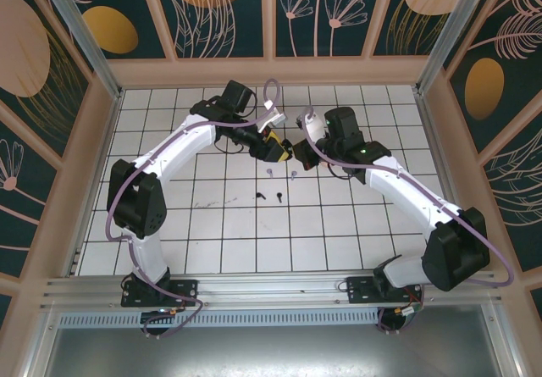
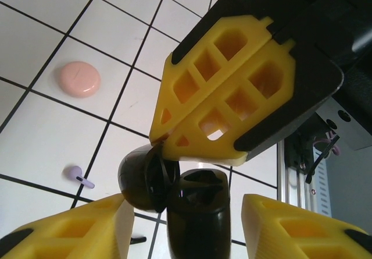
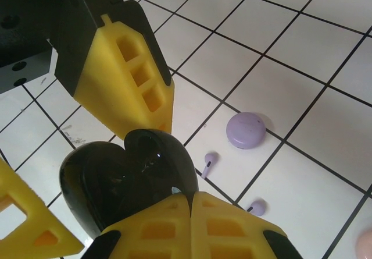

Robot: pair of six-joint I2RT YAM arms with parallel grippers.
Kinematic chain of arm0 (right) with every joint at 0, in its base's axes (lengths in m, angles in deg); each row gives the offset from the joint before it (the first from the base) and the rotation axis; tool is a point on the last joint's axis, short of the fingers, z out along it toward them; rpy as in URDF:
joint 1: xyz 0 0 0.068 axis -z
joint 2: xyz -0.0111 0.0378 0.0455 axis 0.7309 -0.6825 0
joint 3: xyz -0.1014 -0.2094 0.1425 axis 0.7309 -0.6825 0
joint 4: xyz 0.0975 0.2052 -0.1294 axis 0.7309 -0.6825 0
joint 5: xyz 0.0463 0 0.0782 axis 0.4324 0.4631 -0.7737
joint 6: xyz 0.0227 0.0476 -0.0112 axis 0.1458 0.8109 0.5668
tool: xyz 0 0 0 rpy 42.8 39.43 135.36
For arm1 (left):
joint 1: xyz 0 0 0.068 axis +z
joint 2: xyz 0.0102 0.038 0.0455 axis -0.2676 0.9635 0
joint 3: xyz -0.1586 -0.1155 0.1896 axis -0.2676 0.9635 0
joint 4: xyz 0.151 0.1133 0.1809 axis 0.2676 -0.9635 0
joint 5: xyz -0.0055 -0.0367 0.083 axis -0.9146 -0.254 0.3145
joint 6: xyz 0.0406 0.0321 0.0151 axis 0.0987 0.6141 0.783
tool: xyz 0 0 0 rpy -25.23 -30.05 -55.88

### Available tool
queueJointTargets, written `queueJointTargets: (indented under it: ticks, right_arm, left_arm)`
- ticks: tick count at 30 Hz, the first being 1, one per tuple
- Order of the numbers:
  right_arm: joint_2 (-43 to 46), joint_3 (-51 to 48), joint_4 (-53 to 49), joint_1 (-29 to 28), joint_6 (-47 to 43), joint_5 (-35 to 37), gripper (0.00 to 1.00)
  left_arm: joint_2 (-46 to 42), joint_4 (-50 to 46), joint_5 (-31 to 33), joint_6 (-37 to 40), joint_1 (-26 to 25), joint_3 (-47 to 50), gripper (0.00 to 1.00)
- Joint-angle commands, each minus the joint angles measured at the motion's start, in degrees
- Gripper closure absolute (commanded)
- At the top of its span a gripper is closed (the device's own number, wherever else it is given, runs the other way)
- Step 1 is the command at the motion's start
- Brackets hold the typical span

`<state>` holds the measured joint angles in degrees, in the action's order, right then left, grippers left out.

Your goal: Insert wireless bluetooth earbuds into charging case

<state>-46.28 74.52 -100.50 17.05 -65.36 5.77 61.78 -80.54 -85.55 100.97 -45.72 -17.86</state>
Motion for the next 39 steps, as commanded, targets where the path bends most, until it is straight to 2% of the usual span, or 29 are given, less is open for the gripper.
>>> queueJointTargets:
  ticks: [1, 7, 14, 16, 19, 23, 27, 31, 35, 39]
  right_arm:
    - [-0.80, 1.61, 0.82, -0.59, -0.55, 0.48, 1.00]
    - [-0.78, 1.71, 0.82, -0.63, -0.38, 0.66, 1.00]
    - [-0.06, 2.22, 1.43, -0.67, 1.14, 1.04, 0.99]
    - [0.55, 2.40, 1.61, -0.63, 2.31, 1.93, 0.78]
    - [2.44, 2.61, 0.65, -0.55, 3.30, 2.45, 0.59]
    - [6.64, 1.80, -2.38, -0.15, 5.24, 3.43, 0.51]
    - [11.38, -0.97, -4.72, -0.28, 9.56, 4.50, 0.50]
    - [13.10, -4.08, -5.33, -1.11, 15.31, 5.72, 0.49]
    - [11.29, -6.93, -3.98, -4.87, 19.21, 8.34, 0.49]
    - [5.86, -7.26, -3.08, -8.93, 20.15, 11.28, 0.50]
  left_arm:
    - [0.43, -1.42, -2.63, 2.19, -0.04, -0.36, 0.52]
    - [0.34, -1.36, -2.96, 2.23, -0.04, -0.34, 0.61]
    - [0.22, 0.04, -4.10, 1.52, -0.04, 0.29, 0.85]
    - [-0.68, 3.10, -4.26, -0.17, -0.04, 2.03, 0.89]
    - [-3.76, 11.68, -2.84, -4.62, 0.09, 7.03, 0.94]
    - [-9.11, 28.00, 0.50, -14.47, 2.19, 16.07, 0.97]
    - [-17.39, 44.78, 6.91, -24.05, 5.72, 26.05, 1.00]
    - [-23.77, 54.57, 14.74, -27.08, 6.20, 32.71, 1.00]
    - [-29.57, 64.01, 22.64, -30.02, 6.20, 38.59, 1.00]
    - [-34.69, 72.70, 32.82, -32.69, 6.20, 45.14, 1.00]
